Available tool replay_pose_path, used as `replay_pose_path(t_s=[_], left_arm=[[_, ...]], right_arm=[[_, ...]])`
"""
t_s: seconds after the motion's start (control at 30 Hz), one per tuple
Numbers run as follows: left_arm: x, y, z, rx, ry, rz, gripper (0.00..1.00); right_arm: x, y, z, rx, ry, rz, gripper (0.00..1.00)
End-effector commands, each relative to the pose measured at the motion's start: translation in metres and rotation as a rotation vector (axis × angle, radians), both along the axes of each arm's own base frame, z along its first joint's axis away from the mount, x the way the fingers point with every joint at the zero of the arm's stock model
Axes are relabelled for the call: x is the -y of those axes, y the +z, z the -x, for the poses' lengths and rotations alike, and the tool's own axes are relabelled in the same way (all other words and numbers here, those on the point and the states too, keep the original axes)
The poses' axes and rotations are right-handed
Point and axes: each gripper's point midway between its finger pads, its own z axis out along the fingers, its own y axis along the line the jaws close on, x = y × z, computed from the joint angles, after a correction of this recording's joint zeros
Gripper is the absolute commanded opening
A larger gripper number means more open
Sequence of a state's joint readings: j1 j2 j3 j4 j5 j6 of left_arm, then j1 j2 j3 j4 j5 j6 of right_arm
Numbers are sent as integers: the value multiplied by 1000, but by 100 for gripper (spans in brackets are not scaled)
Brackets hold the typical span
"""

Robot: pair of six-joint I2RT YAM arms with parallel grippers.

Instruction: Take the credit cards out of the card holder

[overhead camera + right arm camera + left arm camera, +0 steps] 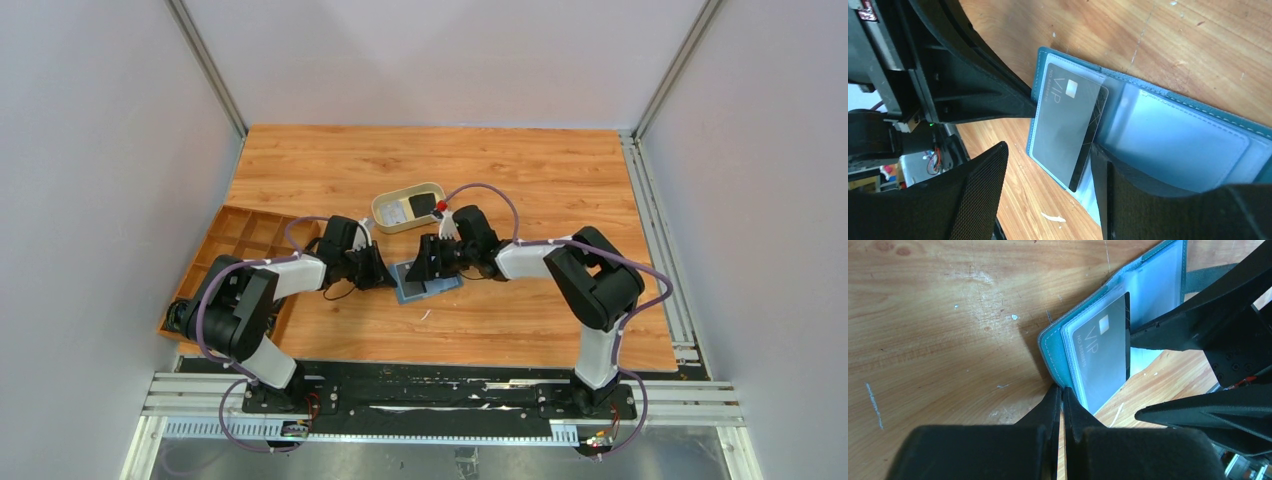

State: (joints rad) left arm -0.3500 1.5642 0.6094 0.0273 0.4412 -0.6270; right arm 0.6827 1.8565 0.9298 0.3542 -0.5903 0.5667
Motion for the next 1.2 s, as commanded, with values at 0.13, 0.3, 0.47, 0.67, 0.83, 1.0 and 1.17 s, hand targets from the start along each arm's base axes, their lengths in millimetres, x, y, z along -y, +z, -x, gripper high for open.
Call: replay_pose_path(t_s=[0.13, 0.3, 0.47, 0.67, 0.83, 1.0, 1.17], left_arm=[[-46, -52, 39, -161, 29, -249, 0], [-46, -51, 38, -159, 30, -248, 0], [-46, -50, 38, -157, 33, -252, 0], [-45, -49, 37, -158, 32, -248, 0], [-46, -46, 35, -151, 34, -254, 0], [-47, -47, 36, -152, 33, -261, 0], [-47, -49, 37, -155, 33, -258, 0]], right_arm=[[-11, -4, 26, -109, 83, -156, 65], [-13, 1, 32, -138, 94, -210, 64], [-15, 8, 42, -186, 110, -286, 63], [-23, 11, 43, -230, 129, -344, 60], [-28, 9, 39, -258, 109, -344, 58], [-22, 2, 37, -272, 83, -305, 54], [-6, 1, 31, -264, 51, -288, 48]])
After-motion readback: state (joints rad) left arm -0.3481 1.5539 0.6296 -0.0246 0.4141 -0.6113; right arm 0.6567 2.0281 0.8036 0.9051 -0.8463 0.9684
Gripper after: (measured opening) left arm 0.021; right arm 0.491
